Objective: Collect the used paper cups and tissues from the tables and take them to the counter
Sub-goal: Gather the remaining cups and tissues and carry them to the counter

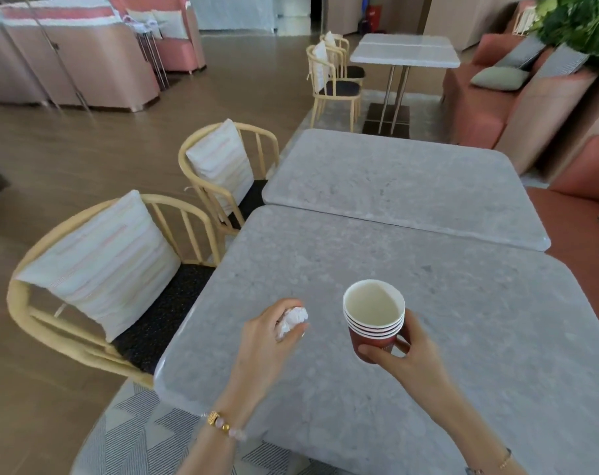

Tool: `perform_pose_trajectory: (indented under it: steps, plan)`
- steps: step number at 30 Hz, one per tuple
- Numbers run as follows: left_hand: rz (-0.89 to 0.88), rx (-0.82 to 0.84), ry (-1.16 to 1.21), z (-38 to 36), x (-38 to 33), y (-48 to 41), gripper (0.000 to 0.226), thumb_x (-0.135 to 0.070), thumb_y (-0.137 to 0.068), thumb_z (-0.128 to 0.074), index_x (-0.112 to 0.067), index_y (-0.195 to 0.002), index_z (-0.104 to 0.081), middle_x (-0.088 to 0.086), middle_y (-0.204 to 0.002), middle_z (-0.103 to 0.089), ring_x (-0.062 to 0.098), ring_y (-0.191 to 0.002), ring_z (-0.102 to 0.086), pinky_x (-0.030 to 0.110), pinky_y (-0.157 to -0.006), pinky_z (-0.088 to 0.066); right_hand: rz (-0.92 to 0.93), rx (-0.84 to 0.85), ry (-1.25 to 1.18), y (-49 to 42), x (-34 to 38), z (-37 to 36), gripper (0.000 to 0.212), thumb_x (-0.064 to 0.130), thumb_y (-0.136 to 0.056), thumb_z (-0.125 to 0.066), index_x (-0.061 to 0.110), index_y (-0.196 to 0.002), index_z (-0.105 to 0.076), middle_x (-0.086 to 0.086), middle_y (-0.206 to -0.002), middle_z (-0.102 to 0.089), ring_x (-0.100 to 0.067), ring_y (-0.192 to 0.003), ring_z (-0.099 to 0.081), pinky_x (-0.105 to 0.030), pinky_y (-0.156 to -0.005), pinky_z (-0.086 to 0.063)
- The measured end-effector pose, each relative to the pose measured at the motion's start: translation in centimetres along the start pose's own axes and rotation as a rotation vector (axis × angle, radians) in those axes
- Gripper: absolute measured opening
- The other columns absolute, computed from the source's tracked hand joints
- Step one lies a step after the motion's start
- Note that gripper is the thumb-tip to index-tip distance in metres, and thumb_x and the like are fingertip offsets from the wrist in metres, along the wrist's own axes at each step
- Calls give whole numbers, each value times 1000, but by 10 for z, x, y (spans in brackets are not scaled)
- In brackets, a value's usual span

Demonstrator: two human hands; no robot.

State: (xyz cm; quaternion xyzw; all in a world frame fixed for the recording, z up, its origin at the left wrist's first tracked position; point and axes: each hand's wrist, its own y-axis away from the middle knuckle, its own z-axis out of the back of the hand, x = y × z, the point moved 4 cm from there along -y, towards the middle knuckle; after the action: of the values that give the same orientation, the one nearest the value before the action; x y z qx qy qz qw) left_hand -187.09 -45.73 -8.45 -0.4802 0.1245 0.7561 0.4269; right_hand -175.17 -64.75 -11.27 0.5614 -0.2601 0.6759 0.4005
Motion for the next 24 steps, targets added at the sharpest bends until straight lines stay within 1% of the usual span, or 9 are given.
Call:
perform_pose_trajectory:
  steps: [4, 7, 9, 12, 14, 17, 21, 22, 24]
  plan:
    - [83, -81, -21, 9, -8, 15, 21, -8, -75, -75, -18, -93, -69, -24, -81, -63, -12, -76, -56, 2, -64, -38, 40, 80, -18, -3, 3, 0, 60, 7, -67, -83, 40, -108, -54, 21, -103, -67, 8, -95, -61, -7, -74, -46]
    - [141, -117, -14, 9, -17, 31, 23, -6, -77, -73, -20, -95, -69, -22, -82, -64, -12, -75, -56, 4, -62, -41, 53, 153, -32, -1, 3, 3, 61, 9, -67, -83, 44, -107, -53, 25, -102, -67, 8, -96, -61, -7, -73, -46]
    - [181, -143, -9, 9, -22, 44, 25, -6, -78, -73, -23, -96, -68, -19, -88, -66, -13, -78, -57, 3, -65, -41, 62, 208, -33, 1, 2, 4, 61, 11, -67, -83, 45, -108, -52, 30, -103, -65, 9, -97, -60, -6, -73, -46]
    - [249, -193, -21, 10, -26, 63, 28, -8, -79, -73, -25, -100, -67, -20, -96, -64, -14, -90, -55, 0, -72, -38, 63, 284, -36, 2, 1, 1, 64, 13, -67, -83, 40, -117, -52, 20, -111, -65, 1, -103, -61, -15, -81, -46]
    - [274, -226, -45, 16, -28, 77, 28, -10, -80, -72, -25, -102, -66, -21, -99, -63, -14, -95, -53, -1, -75, -36, 72, 338, -34, 3, 2, -6, 64, 15, -67, -83, 41, -117, -52, 19, -114, -64, 1, -105, -60, -16, -81, -45]
    - [296, -308, -81, 34, -28, 101, 26, -12, -80, -71, -29, -100, -65, -22, -101, -61, -13, -95, -52, 0, -75, -35, 98, 436, -12, 7, 7, -26, 65, 15, -68, -83, 42, -118, -51, 20, -115, -63, 2, -104, -61, -13, -77, -47]
    - [351, -449, -104, 71, -21, 138, 30, -14, -79, -71, -37, -97, -64, -23, -105, -59, -7, -99, -52, 6, -80, -38, 155, 566, 32, 18, 22, -68, 59, 19, -68, -83, 50, -105, -49, 30, -106, -60, 10, -98, -59, -7, -68, -48]
    - [365, -483, -111, 81, -18, 147, 31, -14, -79, -72, -38, -97, -63, -23, -105, -59, -6, -99, -52, 7, -80, -39, 165, 596, 39, 22, 26, -80, 59, 19, -68, -83, 49, -105, -49, 30, -108, -59, 8, -99, -58, -8, -70, -47]
    - [383, -541, -124, 101, -13, 163, 30, -15, -78, -72, -38, -96, -64, -22, -105, -59, -7, -98, -53, 5, -79, -39, 183, 642, 51, 29, 34, -102, 59, 19, -68, -83, 49, -106, -48, 28, -112, -58, 4, -102, -58, -10, -76, -44]
